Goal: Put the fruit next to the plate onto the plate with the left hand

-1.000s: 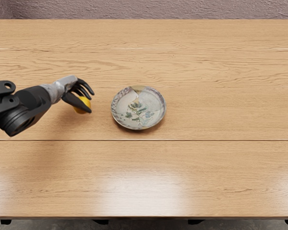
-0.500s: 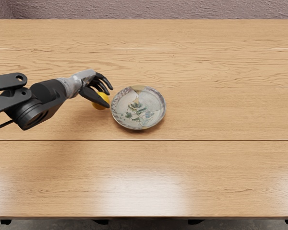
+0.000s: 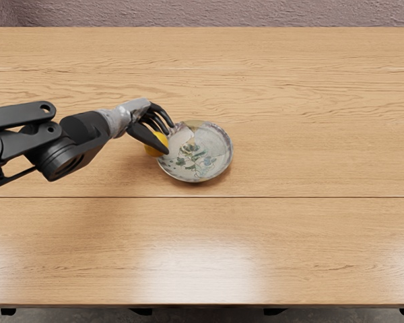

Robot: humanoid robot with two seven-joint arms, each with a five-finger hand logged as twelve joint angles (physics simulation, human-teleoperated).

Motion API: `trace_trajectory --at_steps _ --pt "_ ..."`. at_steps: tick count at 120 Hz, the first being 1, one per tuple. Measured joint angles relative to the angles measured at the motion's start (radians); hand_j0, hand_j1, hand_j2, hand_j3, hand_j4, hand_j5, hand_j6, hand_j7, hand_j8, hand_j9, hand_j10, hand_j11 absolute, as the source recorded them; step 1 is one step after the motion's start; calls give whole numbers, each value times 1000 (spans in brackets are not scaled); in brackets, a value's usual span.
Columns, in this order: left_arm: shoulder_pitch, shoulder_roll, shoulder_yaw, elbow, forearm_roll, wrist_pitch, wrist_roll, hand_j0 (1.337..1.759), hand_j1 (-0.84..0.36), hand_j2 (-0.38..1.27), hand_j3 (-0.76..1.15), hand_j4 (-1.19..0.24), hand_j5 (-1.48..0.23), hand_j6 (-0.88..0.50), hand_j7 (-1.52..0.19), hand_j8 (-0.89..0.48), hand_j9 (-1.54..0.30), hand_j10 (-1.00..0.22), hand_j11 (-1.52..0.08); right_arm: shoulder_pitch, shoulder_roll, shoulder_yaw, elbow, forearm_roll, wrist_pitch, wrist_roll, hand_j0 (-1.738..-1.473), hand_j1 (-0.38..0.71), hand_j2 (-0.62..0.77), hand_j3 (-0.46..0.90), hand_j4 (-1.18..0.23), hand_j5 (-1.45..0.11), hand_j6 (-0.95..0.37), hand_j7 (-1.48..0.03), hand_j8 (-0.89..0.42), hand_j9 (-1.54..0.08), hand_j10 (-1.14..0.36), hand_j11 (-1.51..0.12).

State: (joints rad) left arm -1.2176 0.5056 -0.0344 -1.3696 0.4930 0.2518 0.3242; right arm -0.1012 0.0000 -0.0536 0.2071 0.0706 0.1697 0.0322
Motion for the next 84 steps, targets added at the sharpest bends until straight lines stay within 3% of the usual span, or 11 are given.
trace_trajectory --at_steps 15,25,58,66,84 --pt "-5 -16 -1 10 1 -1 4 1655 -292 358 0 -708 -932 -709 -928 -531 -937 -547 -928 0 0 0 0 0 0 0 -1658 -339 -2 0 -8 -10 -8 -10 -8 -10 -8 -10" --pt "-5 -35 -1 17 1 -2 5 1654 -247 256 0 -705 -937 -706 -934 -544 -935 -543 -930 0 0 0 0 0 0 0 -1658 -339 -2 0 -8 -10 -8 -10 -8 -10 -8 -10" --pt "-7 -53 -1 34 0 -4 6 1655 -286 325 0 -683 -918 -684 -915 -550 -909 -548 -904 0 0 0 0 0 0 0 -1658 -339 -2 0 -8 -10 -8 -10 -8 -10 -8 -10" --pt "-5 -53 -4 35 0 0 5 1656 -272 290 0 -626 -836 -627 -834 -531 -829 -525 -825 0 0 0 0 0 0 0 -1658 -339 -2 0 -8 -10 -8 -10 -8 -10 -8 -10" --pt "-3 -53 -19 36 2 10 3 1657 -53 157 0 -387 -514 -388 -513 -342 -511 -339 -509 0 0 0 0 0 0 0 -1658 -339 -2 0 -8 -10 -8 -10 -8 -10 -8 -10"
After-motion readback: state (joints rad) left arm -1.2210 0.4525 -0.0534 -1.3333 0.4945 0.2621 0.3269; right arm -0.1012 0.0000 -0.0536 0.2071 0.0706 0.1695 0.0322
